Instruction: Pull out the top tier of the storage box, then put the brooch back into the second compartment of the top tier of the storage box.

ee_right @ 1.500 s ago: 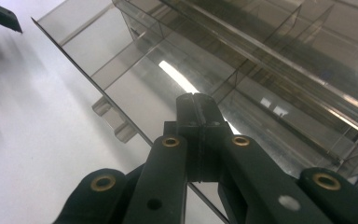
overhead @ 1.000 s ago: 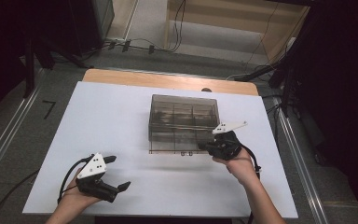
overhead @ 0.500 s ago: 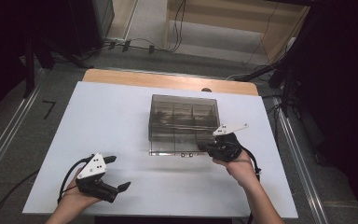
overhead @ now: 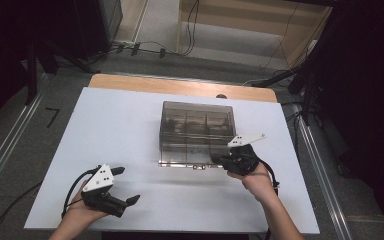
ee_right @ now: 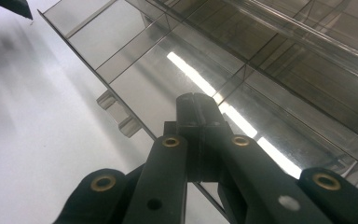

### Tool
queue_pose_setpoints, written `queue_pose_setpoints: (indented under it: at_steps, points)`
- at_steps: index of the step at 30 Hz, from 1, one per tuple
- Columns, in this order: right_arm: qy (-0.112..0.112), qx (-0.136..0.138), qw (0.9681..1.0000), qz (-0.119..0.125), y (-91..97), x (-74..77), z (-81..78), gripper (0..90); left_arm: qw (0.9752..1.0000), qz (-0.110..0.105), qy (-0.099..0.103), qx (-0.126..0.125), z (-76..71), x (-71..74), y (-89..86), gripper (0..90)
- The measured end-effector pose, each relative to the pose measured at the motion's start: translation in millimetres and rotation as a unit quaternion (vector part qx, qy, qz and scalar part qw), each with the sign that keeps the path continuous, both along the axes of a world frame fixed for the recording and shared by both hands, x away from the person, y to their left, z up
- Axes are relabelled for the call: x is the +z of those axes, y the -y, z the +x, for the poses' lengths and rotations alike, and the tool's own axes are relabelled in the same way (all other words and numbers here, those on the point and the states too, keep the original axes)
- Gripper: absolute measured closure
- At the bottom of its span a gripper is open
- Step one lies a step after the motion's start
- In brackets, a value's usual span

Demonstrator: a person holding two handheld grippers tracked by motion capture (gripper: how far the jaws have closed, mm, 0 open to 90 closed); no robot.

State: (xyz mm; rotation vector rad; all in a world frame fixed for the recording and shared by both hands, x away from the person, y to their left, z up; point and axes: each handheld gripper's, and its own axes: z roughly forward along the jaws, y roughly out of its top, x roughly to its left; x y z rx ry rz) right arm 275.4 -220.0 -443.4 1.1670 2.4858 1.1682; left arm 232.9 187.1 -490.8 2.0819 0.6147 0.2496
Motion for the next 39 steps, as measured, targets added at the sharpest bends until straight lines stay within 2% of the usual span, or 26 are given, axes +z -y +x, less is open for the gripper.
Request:
queue_pose_setpoints:
  at_steps: [11, 16, 24, 36, 39]
  points:
    - [0.000, 0.003, 1.0000, -0.001, 0.0, 0.4, -2.2, 87.4, 1.0000, 0.002, 0.001, -0.001, -0.1, 0.1, -0.7, 0.0]
    - [0.007, 0.000, 0.9999, 0.011, 7.2, 4.1, -2.4, 87.2, 1.0000, 0.002, 0.000, 0.001, 0.7, -0.2, -1.6, 0.0]
    - [0.010, 0.004, 0.9995, 0.029, 15.9, 7.0, -2.0, 70.9, 1.0000, 0.003, -0.004, -0.001, 1.0, -1.5, -0.4, 0.0]
    - [0.034, 0.004, 0.9983, 0.048, 35.4, 18.0, -5.3, 48.6, 1.0000, -0.001, -0.007, 0.001, 2.4, -2.2, -0.7, 0.0]
    - [0.039, -0.002, 0.9979, 0.053, 42.0, 20.4, -5.9, 46.2, 1.0000, -0.003, -0.008, 0.000, 2.9, -2.2, -0.1, 0.0]
